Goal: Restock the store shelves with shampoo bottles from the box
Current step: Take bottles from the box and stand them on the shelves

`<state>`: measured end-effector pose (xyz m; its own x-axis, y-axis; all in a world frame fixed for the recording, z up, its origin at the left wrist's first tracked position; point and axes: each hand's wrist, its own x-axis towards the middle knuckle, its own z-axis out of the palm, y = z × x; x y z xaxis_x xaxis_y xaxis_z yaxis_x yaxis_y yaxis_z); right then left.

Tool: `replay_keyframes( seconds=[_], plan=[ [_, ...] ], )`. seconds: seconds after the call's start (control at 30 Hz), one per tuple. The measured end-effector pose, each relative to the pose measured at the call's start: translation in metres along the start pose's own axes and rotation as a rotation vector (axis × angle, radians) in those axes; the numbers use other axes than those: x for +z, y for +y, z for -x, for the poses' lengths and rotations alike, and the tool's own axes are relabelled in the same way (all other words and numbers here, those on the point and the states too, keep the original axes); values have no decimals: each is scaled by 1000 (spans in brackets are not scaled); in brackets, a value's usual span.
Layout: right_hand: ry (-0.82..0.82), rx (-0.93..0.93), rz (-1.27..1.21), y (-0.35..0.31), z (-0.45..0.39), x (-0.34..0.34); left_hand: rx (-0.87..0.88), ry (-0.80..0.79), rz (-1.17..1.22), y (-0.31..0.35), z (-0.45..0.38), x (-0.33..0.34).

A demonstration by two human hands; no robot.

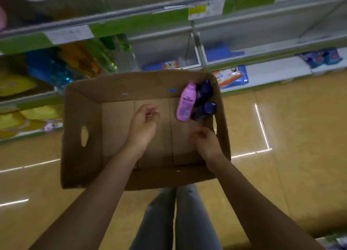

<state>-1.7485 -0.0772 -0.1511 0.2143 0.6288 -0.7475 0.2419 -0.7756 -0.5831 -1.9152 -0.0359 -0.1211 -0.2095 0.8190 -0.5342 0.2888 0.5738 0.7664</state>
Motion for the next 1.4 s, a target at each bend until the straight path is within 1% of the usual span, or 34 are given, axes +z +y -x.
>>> replay_keyframes(
  seconds=[0.1,0.27,0.33,0.43,0.57,0.7,0.8,0.93,1.07,1.13,1.2,1.3,1.4],
  plan=[
    [-14,90,-76,13,-23,9,-18,-54,-10,-11,-32,20],
    [-10,166,-108,30,-67,27,-69,-113,13,-22,-72,52],
    [-9,175,-104,35,-83,34,-59,-141,5,-25,-86,65],
    [-22,147,-62,44,-106,43,6,-156,-68,-28,-105,84],
    [-87,200,-32,50,-128,55,48,-185,-84,-32,-128,100],
    [-40,201,-111,53,-140,58,58,-277,-38,-33,-140,113],
    [-32,238,-224,49,-140,56,67,-333,-32,-39,-148,118],
    [-44,210,-262,44,-142,55,86,-372,-59,-43,-153,120],
    [-24,162,-244,44,-137,50,98,-316,-71,-44,-148,117],
    [-21,173,-272,41,-133,49,95,-303,-88,-45,-145,109],
    [-42,157,-265,38,-130,47,95,-294,-80,-43,-141,97],
    [-117,72,-204,26,-118,44,87,-301,-57,-35,-133,75],
    [-203,-57,-220,7,-97,35,86,-301,-2,-23,-121,51]
  ],
)
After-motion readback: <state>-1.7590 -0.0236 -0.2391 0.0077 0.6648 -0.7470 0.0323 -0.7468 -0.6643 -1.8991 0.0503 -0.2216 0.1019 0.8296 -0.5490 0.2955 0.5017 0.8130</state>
